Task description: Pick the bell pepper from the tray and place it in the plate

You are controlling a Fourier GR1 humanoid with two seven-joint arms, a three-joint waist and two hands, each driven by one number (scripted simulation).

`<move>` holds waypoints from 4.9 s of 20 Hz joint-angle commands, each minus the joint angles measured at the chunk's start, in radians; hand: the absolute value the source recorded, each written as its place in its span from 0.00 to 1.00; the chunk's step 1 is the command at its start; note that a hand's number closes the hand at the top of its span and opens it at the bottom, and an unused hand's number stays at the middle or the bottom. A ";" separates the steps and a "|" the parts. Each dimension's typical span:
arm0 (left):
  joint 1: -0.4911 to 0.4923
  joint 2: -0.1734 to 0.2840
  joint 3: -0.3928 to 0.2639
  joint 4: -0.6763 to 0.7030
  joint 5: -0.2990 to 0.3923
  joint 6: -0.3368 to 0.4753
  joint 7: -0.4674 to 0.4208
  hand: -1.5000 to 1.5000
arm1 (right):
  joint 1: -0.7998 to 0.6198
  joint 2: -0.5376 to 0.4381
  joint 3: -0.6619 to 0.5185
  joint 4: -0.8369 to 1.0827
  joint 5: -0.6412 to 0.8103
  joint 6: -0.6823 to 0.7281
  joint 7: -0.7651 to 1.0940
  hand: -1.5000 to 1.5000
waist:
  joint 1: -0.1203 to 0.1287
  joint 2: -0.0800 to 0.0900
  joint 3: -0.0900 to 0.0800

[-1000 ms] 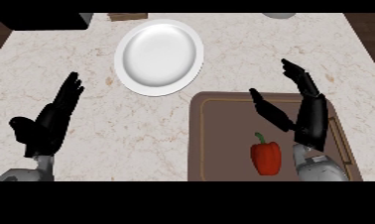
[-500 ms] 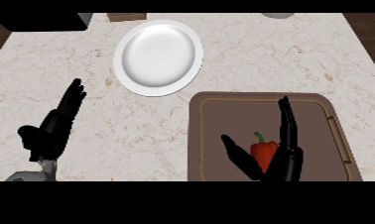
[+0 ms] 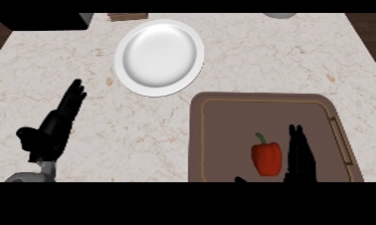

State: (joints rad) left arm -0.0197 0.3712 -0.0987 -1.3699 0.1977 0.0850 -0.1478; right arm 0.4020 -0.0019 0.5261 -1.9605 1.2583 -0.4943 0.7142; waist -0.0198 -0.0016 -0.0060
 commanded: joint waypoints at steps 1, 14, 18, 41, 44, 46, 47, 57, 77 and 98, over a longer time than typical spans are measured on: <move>-0.005 -0.009 0.001 0.024 -0.003 -0.008 -0.014 0.50 | 0.020 0.002 0.082 -0.127 0.112 0.259 0.223 0.00 | 0.012 0.003 0.001; -0.074 -0.006 0.042 0.076 -0.013 -0.048 -0.013 0.50 | -0.180 0.002 0.118 -0.138 0.064 0.566 0.619 0.00 | 0.022 0.006 0.004; -0.065 -0.032 0.027 0.055 -0.035 -0.025 0.009 0.50 | -0.166 0.002 0.013 -0.163 -0.039 0.649 0.532 0.00 | 0.021 0.004 0.006; -0.078 -0.112 0.052 0.059 -0.119 -0.024 0.032 0.50 | -0.188 -0.022 -0.112 0.075 -0.148 0.571 0.330 1.00 | 0.016 0.001 0.006; -0.048 -0.087 0.091 0.059 -0.107 -0.056 -0.012 0.50 | -0.210 -0.017 -0.147 0.210 -0.154 0.453 0.235 1.00 | 0.019 0.002 0.006; -0.079 -0.078 0.103 0.115 -0.096 -0.093 -0.018 0.50 | -0.313 0.001 -0.121 0.167 -0.121 0.555 0.334 1.00 | 0.020 0.003 0.006; -0.055 -0.068 0.106 0.063 -0.090 -0.099 0.008 0.50 | -0.269 0.002 -0.095 0.228 -0.084 0.445 0.282 1.00 | 0.021 0.002 0.006; -0.040 -0.086 0.086 -0.002 -0.108 -0.086 0.048 0.50 | -0.428 -0.282 -0.275 0.243 -0.295 0.522 -0.163 1.00 | 0.037 0.006 0.008; -0.144 -0.145 0.110 0.116 -0.169 -0.070 0.030 0.50 | -0.859 -0.191 -0.309 0.021 -0.230 0.646 -0.112 1.00 | 0.021 0.003 0.005; -0.045 -0.109 0.163 0.084 -0.151 -0.182 -0.030 0.50 | -1.350 0.001 -0.181 0.846 -0.396 0.300 -0.126 1.00 | 0.050 0.008 0.005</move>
State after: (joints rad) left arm -0.0613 0.2362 0.0376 -1.3552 0.0358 -0.0515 -0.1174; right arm -0.8898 -0.0073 0.2658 -1.2507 0.9280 -0.0870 0.5845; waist 0.0279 0.0050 -0.0003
